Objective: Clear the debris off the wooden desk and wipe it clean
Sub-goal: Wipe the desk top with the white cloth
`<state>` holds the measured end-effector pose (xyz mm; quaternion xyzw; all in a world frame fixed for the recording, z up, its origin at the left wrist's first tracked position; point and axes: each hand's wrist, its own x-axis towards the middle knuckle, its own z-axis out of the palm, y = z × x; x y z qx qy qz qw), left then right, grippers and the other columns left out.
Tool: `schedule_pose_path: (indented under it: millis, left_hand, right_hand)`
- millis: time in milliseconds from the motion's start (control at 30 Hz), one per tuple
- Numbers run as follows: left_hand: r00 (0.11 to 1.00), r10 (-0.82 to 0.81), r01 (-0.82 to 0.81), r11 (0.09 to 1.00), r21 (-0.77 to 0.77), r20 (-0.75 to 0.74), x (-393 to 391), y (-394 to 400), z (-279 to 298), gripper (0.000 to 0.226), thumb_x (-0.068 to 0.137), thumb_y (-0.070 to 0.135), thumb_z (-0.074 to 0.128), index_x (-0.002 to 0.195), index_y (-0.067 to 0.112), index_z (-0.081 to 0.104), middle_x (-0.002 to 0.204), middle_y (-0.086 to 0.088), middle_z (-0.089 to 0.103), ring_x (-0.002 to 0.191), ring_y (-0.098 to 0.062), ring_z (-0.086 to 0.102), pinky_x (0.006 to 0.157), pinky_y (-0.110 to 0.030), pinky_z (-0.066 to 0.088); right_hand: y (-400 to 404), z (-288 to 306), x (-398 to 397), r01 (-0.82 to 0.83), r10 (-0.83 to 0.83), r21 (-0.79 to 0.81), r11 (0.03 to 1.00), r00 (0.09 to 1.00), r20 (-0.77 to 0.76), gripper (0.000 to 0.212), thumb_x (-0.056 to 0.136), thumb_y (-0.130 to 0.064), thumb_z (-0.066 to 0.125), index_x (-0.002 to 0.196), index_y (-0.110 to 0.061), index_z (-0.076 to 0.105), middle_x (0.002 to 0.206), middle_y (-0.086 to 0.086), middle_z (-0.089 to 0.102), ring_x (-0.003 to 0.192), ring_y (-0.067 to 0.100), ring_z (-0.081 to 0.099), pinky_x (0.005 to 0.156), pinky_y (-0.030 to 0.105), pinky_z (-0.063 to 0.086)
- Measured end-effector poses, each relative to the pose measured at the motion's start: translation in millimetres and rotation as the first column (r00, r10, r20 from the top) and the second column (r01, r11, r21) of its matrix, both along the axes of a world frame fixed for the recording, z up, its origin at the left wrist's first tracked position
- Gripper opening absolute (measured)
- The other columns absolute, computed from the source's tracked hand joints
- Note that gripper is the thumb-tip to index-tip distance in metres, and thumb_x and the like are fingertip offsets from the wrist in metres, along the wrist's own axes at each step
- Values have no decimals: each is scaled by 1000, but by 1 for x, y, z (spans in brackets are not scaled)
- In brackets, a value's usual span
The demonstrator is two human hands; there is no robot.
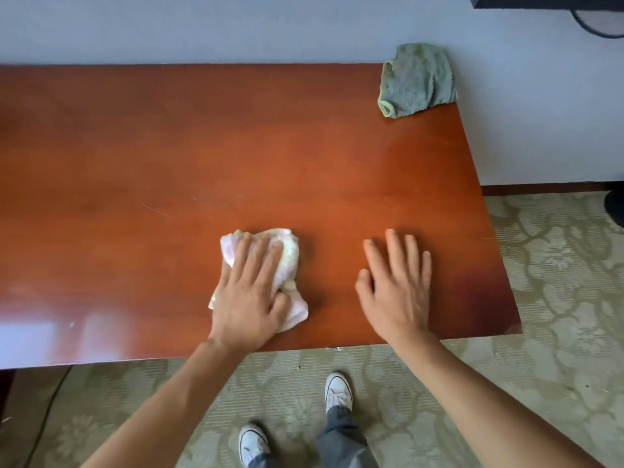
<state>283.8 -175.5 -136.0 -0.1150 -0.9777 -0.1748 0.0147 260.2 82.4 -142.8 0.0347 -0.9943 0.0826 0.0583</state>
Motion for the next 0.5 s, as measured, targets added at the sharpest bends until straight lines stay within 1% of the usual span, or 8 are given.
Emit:
schedule_pose_path:
  millis: [67,100,167,267,333,400,467,500]
  left_hand:
    - [978,-207,205,977,-57,-30,7,-16,-1,72,86,32,45,154,7,46,162,-20,38,157,-39,19,119,-68,26]
    - [967,-249,244,965,-101,-47,8,-27,0,72,86,33,45,155,12,47,163,-19,36,158,-39,18,121,-69,21]
    - [981,-181,171,977,-130,-73,14,-44,0,69,86,34,48,152,17,51,161,-24,35,156,-42,19,123,-68,13]
    - [995,-100,99,994,-53,-19,26,-47,0,68,88,32,46,153,13,49,159,-23,39,155,-44,20,122,-70,14]
    - [991,-128,131,990,-56,46,35,-43,-2,70,93,41,46,160,24,39,168,-14,28,159,-40,8,122,-71,9]
    - [972,-226,231,968,-102,59,43,-42,-3,70,98,53,45,163,33,28,172,-8,19,160,-38,0,121,-73,11]
    - [941,-336,339,925,-169,48,46,-49,-4,70,103,60,39,165,32,22,174,-5,14,160,-36,-1,121,-71,20]
    - [939,-343,344,922,-178,37,44,-53,-5,70,105,61,35,165,29,22,173,-5,14,160,-35,1,121,-69,22]
  right_hand:
    - [-42,1,9,-112,113,-35,993,993,41,57,100,-45,46,154,-29,48,168,8,33,155,38,27,123,64,18]
    - [-62,0,12,-122,124,-35,992,989,76,57,101,-47,42,156,-31,44,170,7,29,157,36,23,124,64,15]
    - [-90,-4,19,-44,45,-16,999,991,124,59,103,-47,34,160,-34,36,172,6,22,159,35,16,125,65,10]
    - [-100,-7,21,41,-42,16,999,990,134,61,102,-47,32,161,-35,33,173,5,21,159,34,14,126,63,8]
    - [-99,-5,21,33,-36,21,999,991,133,62,101,-49,32,161,-34,35,172,5,23,159,35,15,126,63,9]
    - [-99,-3,22,36,-40,29,999,990,135,62,101,-50,33,160,-33,37,171,6,24,159,36,16,125,64,11]
    - [-101,-3,22,36,-41,35,999,991,131,61,101,-50,33,160,-33,38,171,6,26,159,35,17,125,64,12]
    - [-101,-2,22,38,-42,29,999,991,129,61,101,-50,33,159,-32,39,171,6,27,158,35,18,125,64,12]
